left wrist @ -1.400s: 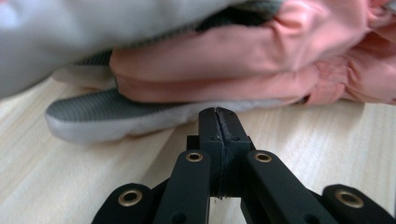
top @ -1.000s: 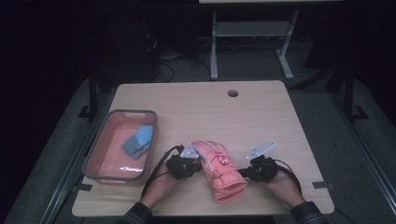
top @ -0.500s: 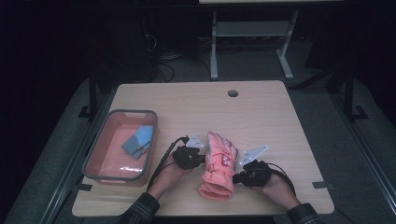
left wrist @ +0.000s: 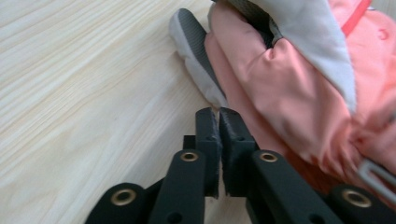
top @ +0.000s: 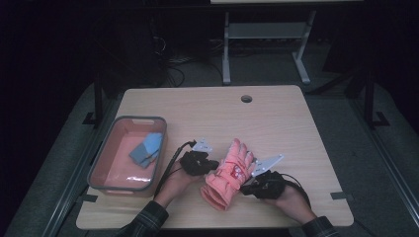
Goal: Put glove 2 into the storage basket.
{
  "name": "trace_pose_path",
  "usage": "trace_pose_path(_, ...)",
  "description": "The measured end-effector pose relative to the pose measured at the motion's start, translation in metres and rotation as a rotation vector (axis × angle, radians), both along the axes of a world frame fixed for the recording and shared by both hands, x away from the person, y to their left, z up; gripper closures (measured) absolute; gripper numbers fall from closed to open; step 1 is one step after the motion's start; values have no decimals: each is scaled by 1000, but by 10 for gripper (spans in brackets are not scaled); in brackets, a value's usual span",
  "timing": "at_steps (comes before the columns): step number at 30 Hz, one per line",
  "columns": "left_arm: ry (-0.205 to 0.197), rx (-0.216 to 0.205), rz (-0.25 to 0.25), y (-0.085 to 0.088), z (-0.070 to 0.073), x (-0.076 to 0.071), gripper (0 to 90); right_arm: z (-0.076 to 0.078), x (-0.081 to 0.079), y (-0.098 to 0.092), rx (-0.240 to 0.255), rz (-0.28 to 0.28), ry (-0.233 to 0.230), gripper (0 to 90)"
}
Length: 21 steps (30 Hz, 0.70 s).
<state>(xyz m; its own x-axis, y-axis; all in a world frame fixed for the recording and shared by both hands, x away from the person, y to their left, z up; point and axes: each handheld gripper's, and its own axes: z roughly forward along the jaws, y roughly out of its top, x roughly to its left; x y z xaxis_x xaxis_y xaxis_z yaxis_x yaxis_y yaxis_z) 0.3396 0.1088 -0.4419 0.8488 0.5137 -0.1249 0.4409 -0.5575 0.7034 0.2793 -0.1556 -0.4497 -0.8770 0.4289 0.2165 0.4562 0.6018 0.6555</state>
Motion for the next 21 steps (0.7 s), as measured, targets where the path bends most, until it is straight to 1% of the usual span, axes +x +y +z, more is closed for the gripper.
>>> trace_pose_path(2,11,-11,13,5,3,-1,786,7,1,-9,12,-31,-16,899)
trace_pose_path(4,30,-24,26,12,7,-3,735,13,2,-15,24,-58,-30,898)
trace_pose_path(5,31,-34,38,14,9,-4,709,15,3,-18,32,-65,-40,898)
trace_pose_path(6,37,-43,44,16,12,-5,684,18,4,-21,44,-80,-40,898)
trace_pose_path(9,44,-58,61,23,20,-8,602,28,6,-27,72,-101,-65,898)
trace_pose_path(10,49,-59,54,24,23,-9,571,32,6,-28,90,-109,-75,898)
trace_pose_path(11,56,-73,63,25,25,-10,544,35,7,-29,102,-119,-79,898)
trace_pose_path(12,57,-76,61,25,27,-10,519,38,8,-29,114,-122,-90,898)
trace_pose_path(14,56,-93,68,27,32,-11,463,42,11,-26,117,-132,-105,898)
trace_pose_path(15,54,-91,66,28,35,-12,441,43,13,-24,118,-140,-107,899)
trace_pose_path(16,49,-96,67,28,37,-12,419,43,16,-22,117,-139,-117,899)
trace_pose_path(17,50,-105,74,28,38,-13,398,43,17,-19,118,-139,-115,898)
trace_pose_path(19,46,-112,64,30,42,-13,359,41,20,-16,115,-140,-112,898)
trace_pose_path(20,46,-120,67,30,43,-14,325,39,20,-13,112,-141,-107,898)
trace_pose_path(21,44,-119,65,30,44,-14,310,37,21,-11,103,-138,-107,898)
